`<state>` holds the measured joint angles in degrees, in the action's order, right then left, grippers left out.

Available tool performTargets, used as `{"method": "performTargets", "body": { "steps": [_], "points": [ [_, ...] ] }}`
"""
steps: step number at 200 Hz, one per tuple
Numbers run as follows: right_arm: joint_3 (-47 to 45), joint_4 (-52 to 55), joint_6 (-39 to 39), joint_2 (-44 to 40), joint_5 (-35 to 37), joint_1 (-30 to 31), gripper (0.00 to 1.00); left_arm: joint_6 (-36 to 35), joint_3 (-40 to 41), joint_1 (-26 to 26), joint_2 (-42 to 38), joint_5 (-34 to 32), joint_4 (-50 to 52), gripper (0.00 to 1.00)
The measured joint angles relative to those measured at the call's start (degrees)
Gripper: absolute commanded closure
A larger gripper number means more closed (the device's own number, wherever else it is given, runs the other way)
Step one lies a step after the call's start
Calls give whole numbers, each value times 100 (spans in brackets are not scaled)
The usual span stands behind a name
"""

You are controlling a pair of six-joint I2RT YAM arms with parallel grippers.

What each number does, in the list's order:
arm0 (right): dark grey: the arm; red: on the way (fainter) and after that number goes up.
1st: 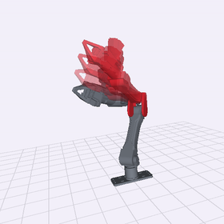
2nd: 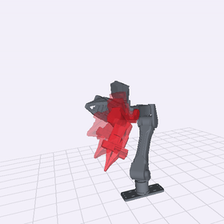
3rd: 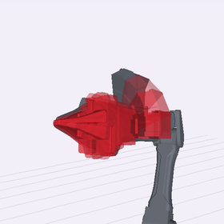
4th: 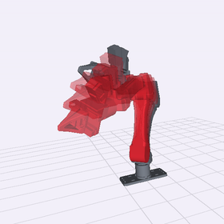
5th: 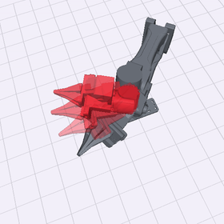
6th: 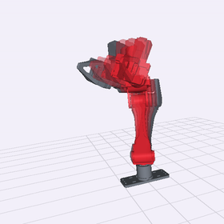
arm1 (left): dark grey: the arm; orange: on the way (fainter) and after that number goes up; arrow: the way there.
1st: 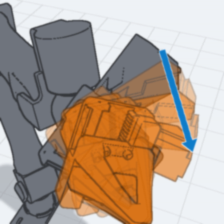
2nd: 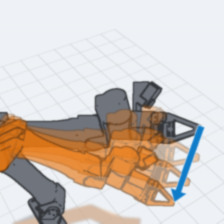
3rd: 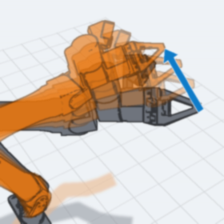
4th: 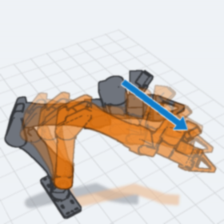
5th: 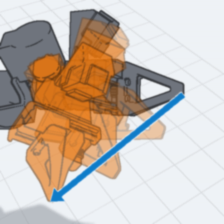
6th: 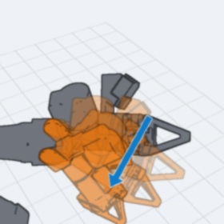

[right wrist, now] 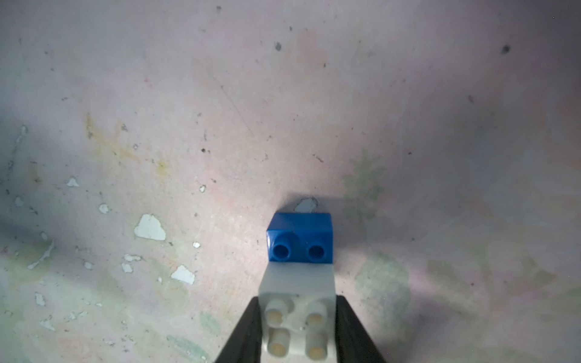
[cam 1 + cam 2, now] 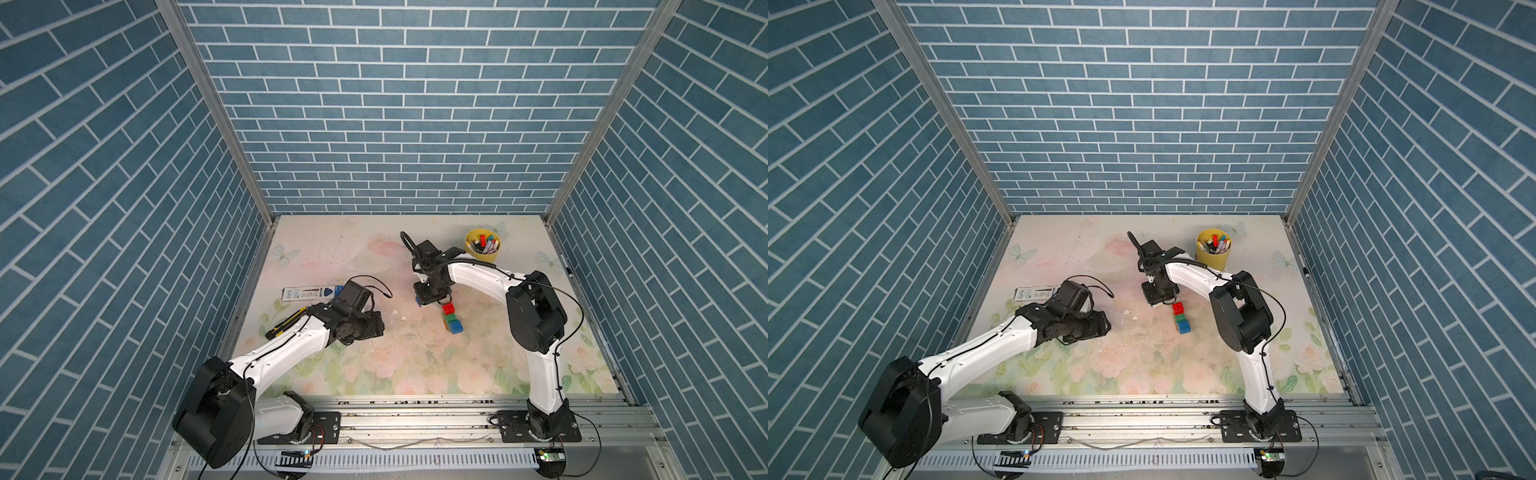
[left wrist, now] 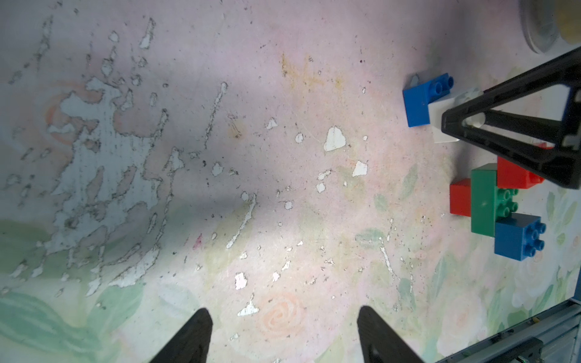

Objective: Assemble the letter y with lego
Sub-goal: Pick up the lego brick from the center of the board, then place the lego brick at the center of the board.

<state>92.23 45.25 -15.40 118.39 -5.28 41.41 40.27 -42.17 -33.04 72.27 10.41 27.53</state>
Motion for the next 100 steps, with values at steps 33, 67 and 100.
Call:
{"method": "performTargets", "body": {
  "steps": [33, 67, 100],
  "points": [
    [31, 46, 90, -2, -20, 162, 71, 0, 2, 2, 24, -55, 46, 24],
    [31, 114, 291, -31, -127, 586, 71, 2, 20, 68, 22, -120, 127, 24],
    [52, 188, 546, -33, -256, 966, 70, 13, 142, 227, -66, -120, 133, 24]
  ]
}}
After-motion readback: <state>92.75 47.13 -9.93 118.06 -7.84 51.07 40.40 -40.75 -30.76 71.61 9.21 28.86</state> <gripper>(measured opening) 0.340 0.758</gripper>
